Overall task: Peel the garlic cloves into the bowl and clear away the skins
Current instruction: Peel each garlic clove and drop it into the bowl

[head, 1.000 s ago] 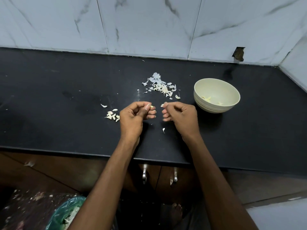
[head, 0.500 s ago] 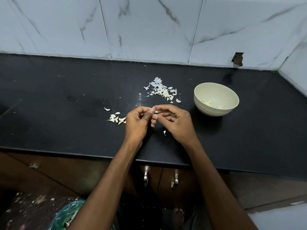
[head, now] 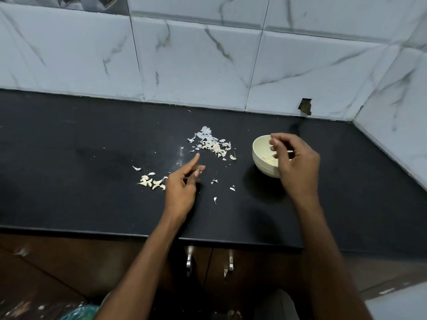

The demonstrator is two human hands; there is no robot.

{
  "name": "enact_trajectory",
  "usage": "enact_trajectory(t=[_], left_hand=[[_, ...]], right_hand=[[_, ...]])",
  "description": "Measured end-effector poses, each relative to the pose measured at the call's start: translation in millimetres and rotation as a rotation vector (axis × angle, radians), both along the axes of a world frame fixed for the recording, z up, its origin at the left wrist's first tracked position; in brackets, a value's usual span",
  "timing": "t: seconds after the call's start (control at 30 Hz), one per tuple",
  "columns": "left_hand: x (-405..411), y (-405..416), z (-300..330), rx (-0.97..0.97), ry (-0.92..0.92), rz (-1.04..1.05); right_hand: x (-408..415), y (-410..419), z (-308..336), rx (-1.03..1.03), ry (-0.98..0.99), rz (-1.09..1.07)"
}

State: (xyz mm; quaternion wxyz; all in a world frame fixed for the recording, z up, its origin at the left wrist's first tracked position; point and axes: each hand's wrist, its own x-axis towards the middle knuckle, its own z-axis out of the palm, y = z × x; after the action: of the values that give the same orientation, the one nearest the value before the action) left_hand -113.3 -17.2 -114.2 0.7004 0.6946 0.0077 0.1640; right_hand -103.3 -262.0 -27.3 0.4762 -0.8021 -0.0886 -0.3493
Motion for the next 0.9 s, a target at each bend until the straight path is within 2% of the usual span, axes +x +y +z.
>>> enact_trajectory(t=[0.1,0.17,0.27,0.33,0.43,0.5,0.57,0.63,0.73,0.83,0.9], left_hand=[[-0.7,0.1,-1.6,0.038,-0.001,-0.029],[-0.9,-0.1,-3.1,0.062,-0.014,-0.050],[-1.4,-1.3,-0.8,0.071,-0.037,-0.056],[-2.5,-1.4,3.4,0.057,-0.024,-0.027],[-3.4,-1.1,7.7,0.033,-0.006,0.011],[-1.7,-1.2,9.0,-0.040,0.016,0.029],[2.3,-0.2,7.6,-0.158,0.043,0.031],[3.8,0.9,7.9,-0.251,0.061,0.022],[0.9,0.6,12.2,-0.325,0.051,0.016],[-3.1,-1.2,16.3,-0.368,0.001,0.034],[-5.6,1.0,20.2,-0.435,-0.050,0.099]], right_hand=[[24.7,-26.2,1.9,-0.288,0.129,-0.092],[35.5,-35.9,1.3,-0.371,0.182,-0.116],[37.3,-42.7,9.2,-0.289,0.247,-0.073],[26.8,-39.1,14.2,-0.114,0.262,0.007],[-4.6,-15.9,10.5,0.191,0.351,0.334],[-29.4,7.8,-0.9,0.340,0.560,0.678],[-45.4,30.5,-16.5,0.326,0.812,0.981],[-39.8,45.4,-35.3,0.202,0.995,1.106],[1.5,61.4,-49.8,0.283,1.064,0.990],[64.5,74.7,-52.9,0.334,0.936,0.817],[96.3,88.4,-51.0,0.301,0.775,0.680]])
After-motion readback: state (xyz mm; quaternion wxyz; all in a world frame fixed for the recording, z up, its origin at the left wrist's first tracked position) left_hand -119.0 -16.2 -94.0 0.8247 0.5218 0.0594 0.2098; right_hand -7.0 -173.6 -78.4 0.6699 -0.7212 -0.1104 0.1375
